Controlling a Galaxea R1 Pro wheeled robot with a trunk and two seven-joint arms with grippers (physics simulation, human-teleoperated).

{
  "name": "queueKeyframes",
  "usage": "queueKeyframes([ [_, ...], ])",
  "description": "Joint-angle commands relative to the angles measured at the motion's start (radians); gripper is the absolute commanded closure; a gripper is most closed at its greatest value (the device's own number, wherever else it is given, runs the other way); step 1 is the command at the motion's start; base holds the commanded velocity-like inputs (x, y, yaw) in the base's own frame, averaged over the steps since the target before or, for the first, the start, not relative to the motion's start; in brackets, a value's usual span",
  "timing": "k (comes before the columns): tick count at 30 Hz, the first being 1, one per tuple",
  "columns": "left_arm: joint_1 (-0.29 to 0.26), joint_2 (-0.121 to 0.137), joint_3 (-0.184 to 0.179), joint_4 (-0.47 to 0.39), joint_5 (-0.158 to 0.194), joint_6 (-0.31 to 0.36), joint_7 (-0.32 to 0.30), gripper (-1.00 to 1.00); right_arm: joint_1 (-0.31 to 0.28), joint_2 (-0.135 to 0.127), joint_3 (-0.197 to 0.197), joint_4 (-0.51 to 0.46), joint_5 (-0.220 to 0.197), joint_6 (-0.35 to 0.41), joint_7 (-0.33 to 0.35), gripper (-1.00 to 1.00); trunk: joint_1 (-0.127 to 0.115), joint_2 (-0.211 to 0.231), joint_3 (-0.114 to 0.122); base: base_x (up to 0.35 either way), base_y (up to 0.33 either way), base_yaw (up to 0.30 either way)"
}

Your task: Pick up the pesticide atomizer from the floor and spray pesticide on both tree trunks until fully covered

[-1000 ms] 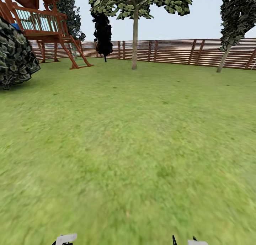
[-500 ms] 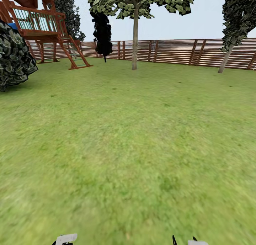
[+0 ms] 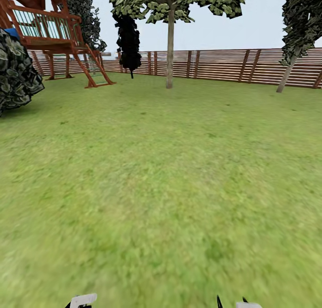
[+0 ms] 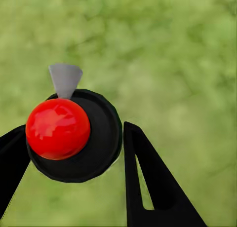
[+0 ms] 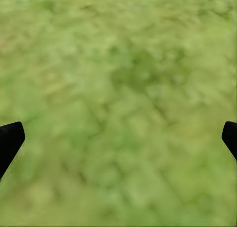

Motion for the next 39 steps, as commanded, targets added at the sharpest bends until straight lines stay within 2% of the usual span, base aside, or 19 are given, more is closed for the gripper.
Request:
queueKeyframes([
  [1,0.000,0.000,0.000,0.000,0.000,0.000,0.000,1.00,0.000,0.000,0.000,0.000,0.000,0.000,0.000,-1.00,0.000,0.000,0.000,0.339,0.000,0.000],
  [24,0.000,0.000,0.000,0.000,0.000,0.000,0.000,1.00,0.000,0.000,0.000,0.000,0.000,0.000,0.000,-1.00,0.000,0.000,0.000,0.339,0.000,-0.001],
  [29,0.000,0.000,0.000,0.000,0.000,0.000,0.000,1.00,0.000,0.000,0.000,0.000,0.000,0.000,0.000,-1.00,0.000,0.000,0.000,0.340,0.000,-0.169],
  [39,0.000,0.000,0.000,0.000,0.000,0.000,0.000,1.00,0.000,0.001,-0.001,-0.001,-0.001,0.000,0.000,-1.00,0.000,0.000,0.000,0.339,0.000,-0.009],
])
